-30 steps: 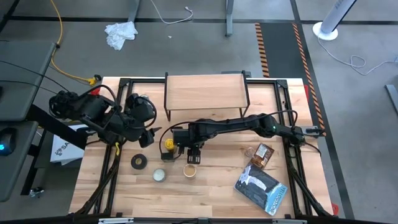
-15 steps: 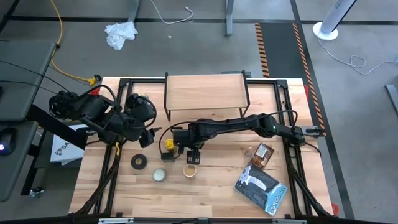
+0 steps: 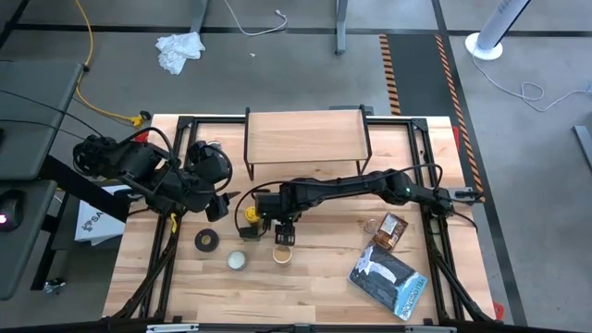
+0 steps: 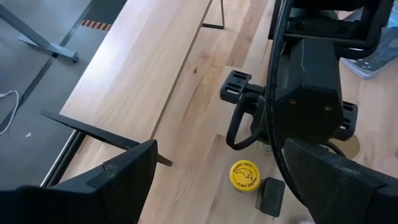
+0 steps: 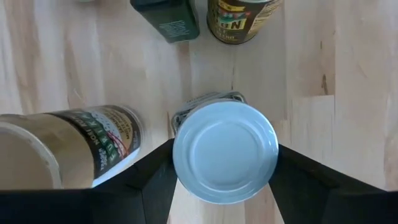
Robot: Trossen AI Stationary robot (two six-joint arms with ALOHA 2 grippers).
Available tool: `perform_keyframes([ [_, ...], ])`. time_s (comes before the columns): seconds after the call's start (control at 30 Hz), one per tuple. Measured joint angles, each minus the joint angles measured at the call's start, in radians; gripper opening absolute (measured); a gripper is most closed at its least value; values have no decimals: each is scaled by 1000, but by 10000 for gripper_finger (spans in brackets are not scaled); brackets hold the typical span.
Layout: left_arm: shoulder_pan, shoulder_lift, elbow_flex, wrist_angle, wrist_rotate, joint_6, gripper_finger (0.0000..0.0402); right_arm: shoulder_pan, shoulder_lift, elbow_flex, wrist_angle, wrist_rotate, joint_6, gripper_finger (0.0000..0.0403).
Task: Shelf spices
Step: Adjust the white seasoning bottle, then adjust the brown seasoning bottle
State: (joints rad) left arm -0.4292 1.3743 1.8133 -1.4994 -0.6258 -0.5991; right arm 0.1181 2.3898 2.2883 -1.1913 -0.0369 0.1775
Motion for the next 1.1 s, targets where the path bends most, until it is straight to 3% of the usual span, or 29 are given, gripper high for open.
perform_keyframes([
  [0.53, -11, 0, 0, -6, 0, -1, 344, -7, -9, 35, 6, -56, -70, 224],
  [0.9, -11, 0, 0, -8, 1, 0, 344, -7, -7, 20, 8, -43, -76, 275],
  [1.1, -11, 0, 0, -8, 0, 0, 344, -9, -12, 21, -9, -37, -93, 282],
])
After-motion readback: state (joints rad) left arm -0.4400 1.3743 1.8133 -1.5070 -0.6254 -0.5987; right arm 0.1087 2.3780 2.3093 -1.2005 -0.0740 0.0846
